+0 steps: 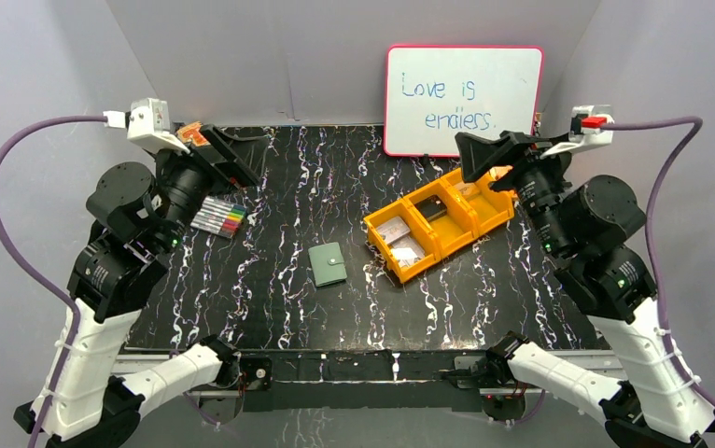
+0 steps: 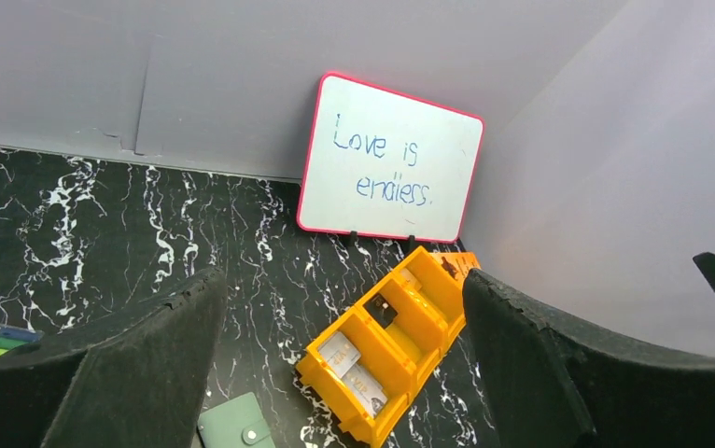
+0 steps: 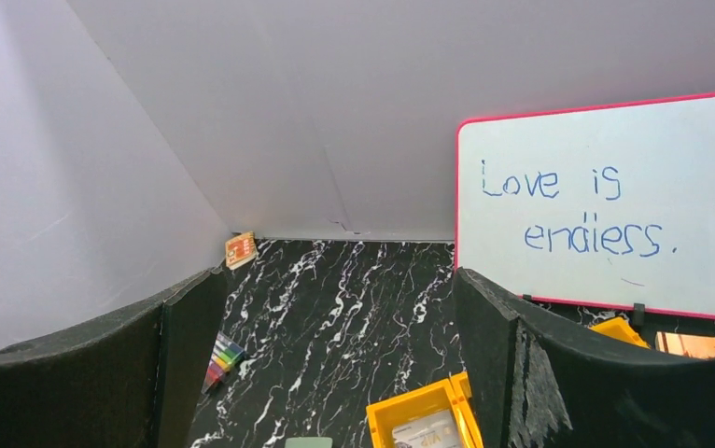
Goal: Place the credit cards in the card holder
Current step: Reset both arms
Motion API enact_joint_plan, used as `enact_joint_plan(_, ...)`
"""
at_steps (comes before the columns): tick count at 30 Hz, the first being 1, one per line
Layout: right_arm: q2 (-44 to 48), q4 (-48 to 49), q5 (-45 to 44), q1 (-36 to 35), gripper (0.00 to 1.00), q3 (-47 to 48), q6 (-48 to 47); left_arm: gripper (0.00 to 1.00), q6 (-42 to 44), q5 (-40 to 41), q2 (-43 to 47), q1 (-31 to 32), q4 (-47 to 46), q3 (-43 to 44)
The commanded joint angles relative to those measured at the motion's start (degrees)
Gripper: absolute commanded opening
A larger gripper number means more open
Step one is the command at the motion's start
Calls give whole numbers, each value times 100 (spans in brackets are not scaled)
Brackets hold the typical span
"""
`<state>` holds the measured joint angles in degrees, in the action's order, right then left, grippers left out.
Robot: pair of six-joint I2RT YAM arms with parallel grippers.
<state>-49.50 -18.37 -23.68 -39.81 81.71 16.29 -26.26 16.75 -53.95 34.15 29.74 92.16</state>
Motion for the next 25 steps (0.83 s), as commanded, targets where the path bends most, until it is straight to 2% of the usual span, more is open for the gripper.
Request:
enact_joint_plan(1, 158, 321, 172, -3, 99, -294, 9, 93, -98, 182, 237, 29, -330, -263)
enact_joint_plan(8, 299, 412, 314, -2, 99, -683, 130, 93, -159, 230, 401, 28, -262, -512)
enact_joint_plan(25, 334, 381, 254, -4, 99, -903, 225, 93, -412, 372, 385, 29, 84, -702)
